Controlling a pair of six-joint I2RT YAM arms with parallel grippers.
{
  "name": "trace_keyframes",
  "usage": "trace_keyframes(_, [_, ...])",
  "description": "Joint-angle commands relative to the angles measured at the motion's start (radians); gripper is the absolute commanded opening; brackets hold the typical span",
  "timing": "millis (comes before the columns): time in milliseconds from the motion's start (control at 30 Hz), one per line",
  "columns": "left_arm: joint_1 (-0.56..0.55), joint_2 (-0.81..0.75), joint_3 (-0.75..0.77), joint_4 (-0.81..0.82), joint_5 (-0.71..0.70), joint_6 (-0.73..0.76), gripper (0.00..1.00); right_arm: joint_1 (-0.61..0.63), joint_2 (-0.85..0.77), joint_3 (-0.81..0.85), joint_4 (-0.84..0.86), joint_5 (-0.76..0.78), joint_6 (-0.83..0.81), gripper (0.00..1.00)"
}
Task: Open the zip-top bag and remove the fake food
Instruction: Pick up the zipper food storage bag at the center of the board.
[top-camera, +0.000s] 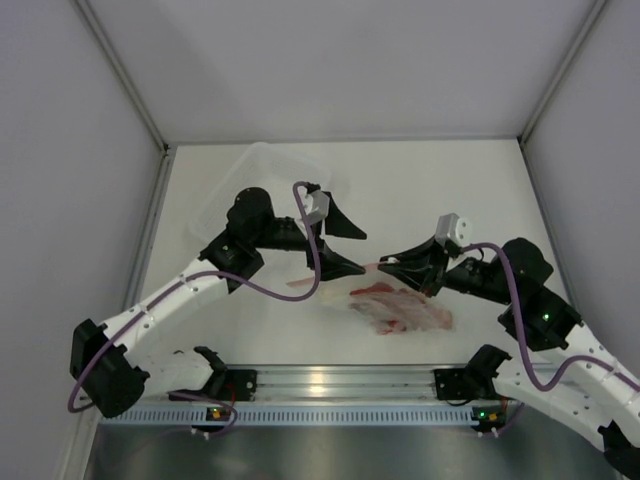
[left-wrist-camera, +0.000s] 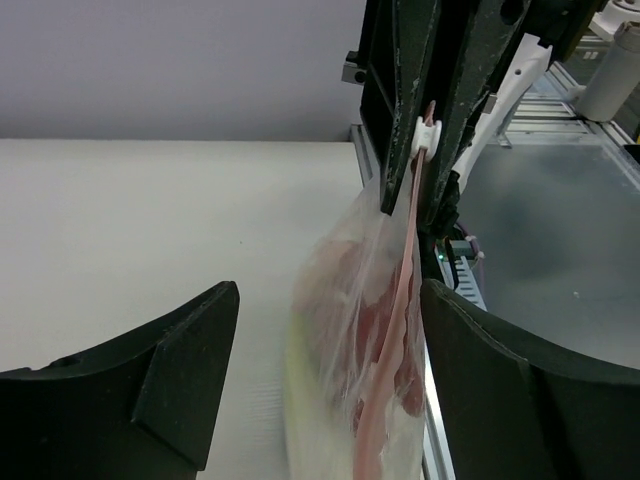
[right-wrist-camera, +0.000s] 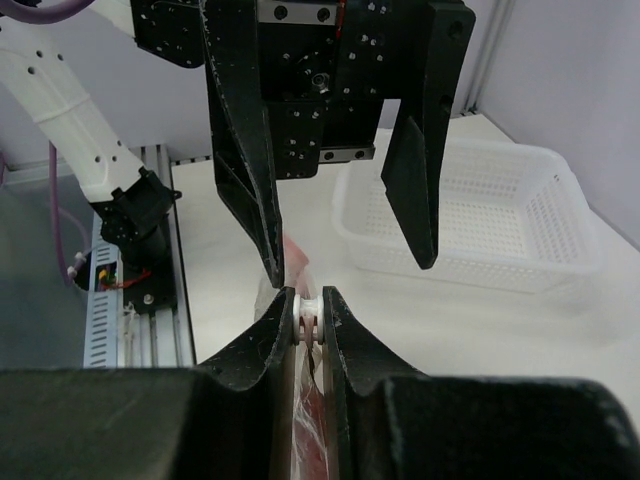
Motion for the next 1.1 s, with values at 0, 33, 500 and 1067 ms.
trace_keyframes(0, [-0.032, 0.024, 0.043, 0.035, 0.065, 0.02, 0.78, -0.01, 0.001, 0.047, 0.08, -0.011, -0.015, 0.0])
trace_keyframes(33, [-0.04, 0.028, 0.043, 0.035, 0.057, 0.02, 0.77, -0.01, 0.002, 0.047, 0.086, -0.008, -0.011, 0.0])
trace_keyframes(500, [-0.089, 0.042, 0.03, 0.035, -0.033, 0.052, 0.0, -0.008, -0.002, 0.076, -0.045, 0.152, 0.004, 0.23])
trace_keyframes(1067, [-0.087, -0.005, 0.03, 0.035, 0.048, 0.057, 0.0, -0.008, -0.028, 0.128, -0.208, 0.071, -0.01, 0.23])
